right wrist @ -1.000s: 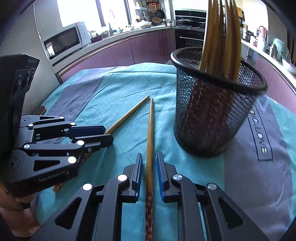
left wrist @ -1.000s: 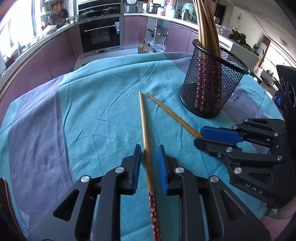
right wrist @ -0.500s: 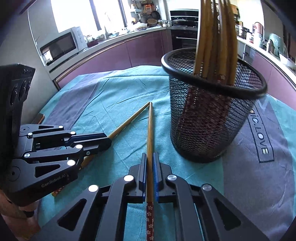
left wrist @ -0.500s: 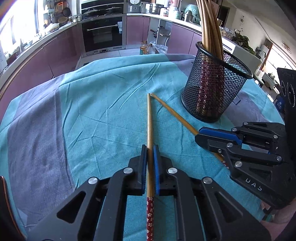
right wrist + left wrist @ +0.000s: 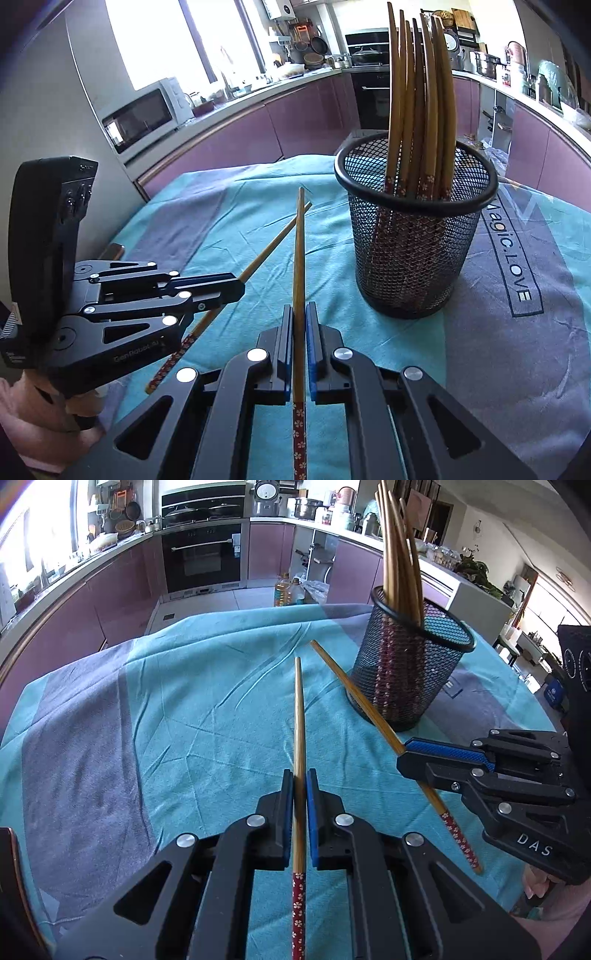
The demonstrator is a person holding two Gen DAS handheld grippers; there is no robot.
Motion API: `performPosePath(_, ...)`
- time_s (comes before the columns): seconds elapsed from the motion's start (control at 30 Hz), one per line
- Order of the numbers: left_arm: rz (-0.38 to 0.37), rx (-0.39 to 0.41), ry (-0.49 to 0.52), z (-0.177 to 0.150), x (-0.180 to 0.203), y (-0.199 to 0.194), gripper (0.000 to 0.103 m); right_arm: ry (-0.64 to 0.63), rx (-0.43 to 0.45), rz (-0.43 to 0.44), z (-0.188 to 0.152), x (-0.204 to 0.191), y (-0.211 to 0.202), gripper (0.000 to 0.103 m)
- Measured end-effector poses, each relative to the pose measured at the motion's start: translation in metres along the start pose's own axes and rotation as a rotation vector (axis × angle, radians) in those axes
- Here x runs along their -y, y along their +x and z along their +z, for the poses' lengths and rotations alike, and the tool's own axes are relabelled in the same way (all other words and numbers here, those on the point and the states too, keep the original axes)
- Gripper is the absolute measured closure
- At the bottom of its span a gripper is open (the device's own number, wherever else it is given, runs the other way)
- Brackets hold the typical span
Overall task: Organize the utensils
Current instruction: 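Lift both held chopsticks upright and carry them toward the mesh cup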
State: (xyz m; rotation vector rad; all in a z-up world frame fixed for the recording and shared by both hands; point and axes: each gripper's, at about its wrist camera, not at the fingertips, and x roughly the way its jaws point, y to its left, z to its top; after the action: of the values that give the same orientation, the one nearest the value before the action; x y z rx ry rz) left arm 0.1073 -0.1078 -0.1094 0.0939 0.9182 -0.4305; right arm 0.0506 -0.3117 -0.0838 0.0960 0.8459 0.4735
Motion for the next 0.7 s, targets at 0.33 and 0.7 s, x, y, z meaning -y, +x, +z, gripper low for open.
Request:
performPosePath(0.33,-0.037,0.04,0.004,0.001,0.005,-0.023,0.095,-0.007,0.038,0.037,-0.004,0.004,-0.024,0.097)
performPosePath(0.7,-0.086,0.078,0.007,0.003,0.008,-0.047,0.095,-0.002,0.088,0.044,-0.004,0.007,-0.046,0.097)
